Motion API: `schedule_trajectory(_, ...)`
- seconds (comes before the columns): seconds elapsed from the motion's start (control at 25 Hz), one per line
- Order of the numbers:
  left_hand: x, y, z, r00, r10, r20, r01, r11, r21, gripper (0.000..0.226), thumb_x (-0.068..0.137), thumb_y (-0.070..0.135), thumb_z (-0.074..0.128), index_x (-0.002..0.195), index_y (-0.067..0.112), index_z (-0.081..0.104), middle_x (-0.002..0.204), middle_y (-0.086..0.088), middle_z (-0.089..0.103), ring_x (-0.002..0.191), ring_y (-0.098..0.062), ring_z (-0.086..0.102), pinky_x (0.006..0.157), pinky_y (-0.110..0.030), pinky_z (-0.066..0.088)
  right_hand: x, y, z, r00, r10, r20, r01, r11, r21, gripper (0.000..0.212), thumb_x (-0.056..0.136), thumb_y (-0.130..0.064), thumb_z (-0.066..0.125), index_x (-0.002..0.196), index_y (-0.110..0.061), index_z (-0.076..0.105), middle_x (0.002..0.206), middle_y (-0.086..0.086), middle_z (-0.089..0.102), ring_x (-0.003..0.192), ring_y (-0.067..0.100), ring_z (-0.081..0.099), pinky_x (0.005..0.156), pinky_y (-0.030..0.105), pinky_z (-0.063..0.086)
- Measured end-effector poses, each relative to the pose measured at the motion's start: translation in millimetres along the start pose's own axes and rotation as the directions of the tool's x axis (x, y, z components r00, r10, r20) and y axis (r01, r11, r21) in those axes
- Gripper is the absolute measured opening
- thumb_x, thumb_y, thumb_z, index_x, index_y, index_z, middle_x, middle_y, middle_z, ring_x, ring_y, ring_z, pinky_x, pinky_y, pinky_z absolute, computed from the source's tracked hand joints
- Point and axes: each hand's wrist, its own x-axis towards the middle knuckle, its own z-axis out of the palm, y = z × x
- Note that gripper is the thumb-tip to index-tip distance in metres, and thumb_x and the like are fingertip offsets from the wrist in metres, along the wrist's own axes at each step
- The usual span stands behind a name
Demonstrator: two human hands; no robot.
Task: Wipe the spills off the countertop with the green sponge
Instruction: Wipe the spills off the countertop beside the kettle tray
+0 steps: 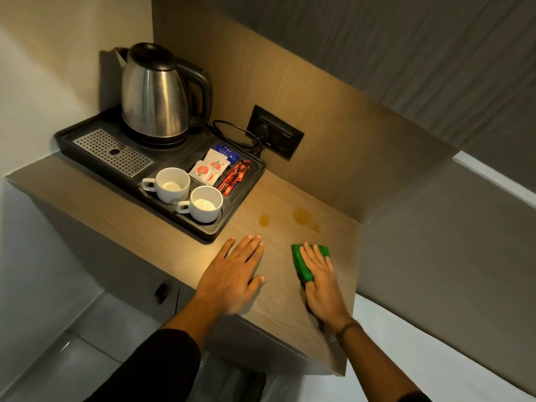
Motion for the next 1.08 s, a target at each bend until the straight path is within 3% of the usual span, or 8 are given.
schedule_trajectory(0.08, 0.1, 0.0, 0.9, 1.000, 0.004, 0.002, -0.004, 1.000, 0.004, 0.074, 0.107, 0.058, 0.028, 0.165, 0.014, 0.017, 0.175, -0.006, 0.014, 0.161, -0.022, 0.005, 0.130, -0.050, 0.007, -1.2, 24.2, -15.8, 0.998, 0.042, -0.040, -0.041, 0.999, 0.019, 0.077, 0.084, -0.002, 0.039, 0.156, -0.026, 0.028, 0.167, -0.004, 0.023, 0.157, 0.016, 0.009, 0.129, 0.047, 0.005)
schedule_trajectory(0.24, 0.9, -1.3, 1.7, 1.000, -0.004, 0.015, 0.005, 1.000, -0.008, 0.074, 0.107, 0.060, 0.027, 0.166, 0.017, 0.015, 0.176, -0.005, 0.012, 0.161, -0.021, 0.002, 0.129, -0.047, 0.000, 94.8, 10.3, -38.4, 0.940, 0.313, -0.133, -0.316, 0.949, 0.001, 0.071, 0.089, 0.009, 0.043, 0.155, -0.013, 0.031, 0.166, 0.007, 0.025, 0.156, 0.026, 0.014, 0.128, 0.048, 0.007)
schedule_trajectory(0.36, 1.8, -0.4, 1.1, 1.000, -0.012, 0.011, 0.012, 1.000, -0.004, 0.074, 0.107, 0.060, 0.028, 0.166, 0.018, 0.015, 0.176, -0.004, 0.012, 0.161, -0.021, 0.003, 0.127, -0.046, -0.004, 123.6, -16.2, -25.6, 0.969, 0.233, -0.081, -0.233, 0.972, 0.015, 0.074, 0.086, 0.009, 0.044, 0.155, -0.013, 0.031, 0.166, 0.007, 0.025, 0.156, 0.026, 0.013, 0.128, 0.048, 0.004)
schedule_trajectory(0.52, 0.8, 1.0, -2.8, 1.000, -0.008, 0.022, 0.008, 1.000, 0.002, 0.073, 0.107, 0.058, 0.026, 0.166, 0.016, 0.013, 0.176, -0.004, 0.010, 0.161, -0.020, 0.001, 0.129, -0.048, -0.001, 48.9, 16.0, -17.6, 1.000, 0.016, 0.022, -0.016, 1.000, 0.018, 0.076, 0.081, -0.003, 0.039, 0.154, -0.018, 0.033, 0.166, 0.004, 0.026, 0.157, 0.023, 0.012, 0.129, 0.049, 0.003)
schedule_trajectory(0.8, -0.5, 2.9, -7.8, 0.998, -0.015, 0.054, 0.016, 1.000, -0.013, 0.074, 0.108, 0.059, 0.024, 0.166, 0.017, 0.009, 0.176, -0.003, 0.004, 0.160, -0.019, -0.005, 0.130, -0.049, -0.001, 130.6, -1.4, -34.0, 0.958, 0.267, -0.104, -0.267, 0.964, 0.016, 0.073, 0.086, 0.012, 0.043, 0.154, -0.014, 0.033, 0.166, 0.007, 0.027, 0.156, 0.026, 0.015, 0.128, 0.048, 0.007)
schedule_trajectory(0.92, 0.4, 3.3, -8.5, 0.998, -0.016, 0.062, 0.016, 1.000, -0.009, 0.074, 0.108, 0.059, 0.024, 0.166, 0.017, 0.008, 0.176, -0.003, 0.003, 0.160, -0.019, -0.006, 0.130, -0.050, 0.000, 132.9, -25.2, -15.3, 0.994, 0.105, -0.001, -0.105, 0.994, 0.041, 0.075, 0.086, 0.010, 0.044, 0.155, -0.016, 0.032, 0.167, 0.005, 0.023, 0.157, 0.024, 0.011, 0.129, 0.048, 0.002)
schedule_trajectory(1.0, 0.2, 3.8, -7.8, 0.998, -0.019, 0.063, 0.019, 1.000, 0.005, 0.074, 0.108, 0.058, 0.023, 0.166, 0.017, 0.007, 0.176, -0.004, 0.003, 0.160, -0.019, -0.007, 0.130, -0.051, 0.003, 84.1, -16.7, -3.2, 0.994, -0.077, 0.073, 0.077, 0.997, 0.011, 0.077, 0.085, 0.003, 0.041, 0.156, -0.023, 0.028, 0.167, 0.001, 0.022, 0.157, 0.019, 0.007, 0.129, 0.045, 0.000)
schedule_trajectory(1.08, -0.1, 4.3, -8.5, 0.998, -0.019, 0.066, 0.019, 1.000, -0.001, 0.073, 0.108, 0.057, 0.023, 0.166, 0.016, 0.007, 0.176, -0.004, 0.003, 0.160, -0.019, -0.006, 0.130, -0.052, 0.004, 31.8, 8.5, -4.1, 0.988, -0.121, 0.091, 0.121, 0.993, 0.000, 0.079, 0.085, -0.002, 0.039, 0.157, -0.031, 0.024, 0.168, -0.004, 0.021, 0.157, 0.013, 0.005, 0.128, 0.045, 0.000)
